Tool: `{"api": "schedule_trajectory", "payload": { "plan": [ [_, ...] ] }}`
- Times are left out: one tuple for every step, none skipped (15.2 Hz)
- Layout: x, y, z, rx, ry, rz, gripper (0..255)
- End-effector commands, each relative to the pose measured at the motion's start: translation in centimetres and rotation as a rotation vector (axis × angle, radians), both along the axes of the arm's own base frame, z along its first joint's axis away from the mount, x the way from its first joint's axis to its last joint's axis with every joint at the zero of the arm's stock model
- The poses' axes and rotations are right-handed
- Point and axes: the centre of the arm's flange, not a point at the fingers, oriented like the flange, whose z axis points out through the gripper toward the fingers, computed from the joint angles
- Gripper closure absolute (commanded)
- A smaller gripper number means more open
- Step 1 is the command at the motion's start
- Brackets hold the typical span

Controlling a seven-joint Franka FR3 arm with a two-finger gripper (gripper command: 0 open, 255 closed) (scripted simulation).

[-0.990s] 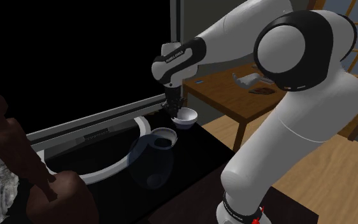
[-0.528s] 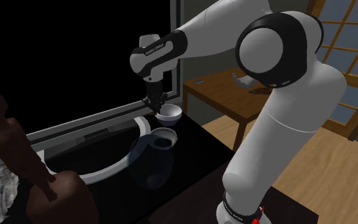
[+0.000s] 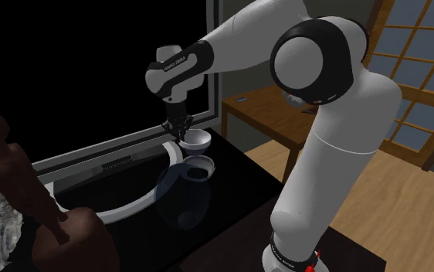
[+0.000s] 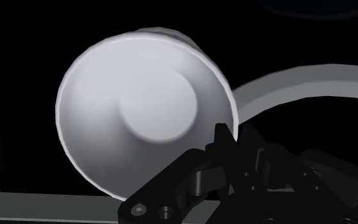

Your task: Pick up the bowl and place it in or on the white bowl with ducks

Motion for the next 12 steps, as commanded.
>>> {"api": "schedule_trajectory", "payload": {
  "plan": [
    [0.0, 0.0, -1.1, 0.0, -0.001, 0.0, 255],
    [0.0, 0.0, -1.6, 0.0, -0.001, 0.0, 255],
    [0.0, 0.0, -2.1, 0.0, -0.001, 0.0, 255],
    [0.0, 0.0, -2.7, 0.0, -0.001, 0.0, 255],
    [0.0, 0.0, -3.2, 0.0, -0.001, 0.0, 255],
    [0.0, 0.0, -3.7, 0.0, -0.001, 0.0, 255],
    [0.0, 0.0, -4.3, 0.0, -0.001, 0.0, 255],
    [0.0, 0.0, -4.8, 0.0, -0.001, 0.0, 255],
    [0.0, 0.0, -5.3, 0.0, -0.001, 0.0, 255],
    [0.0, 0.0, -5.8, 0.0, -0.001, 0.0, 255],
    [0.0, 0.0, -6.4, 0.0, -0.001, 0.0, 255],
    [0.0, 0.0, -6.9, 0.0, -0.001, 0.0, 255]
  ]
}}
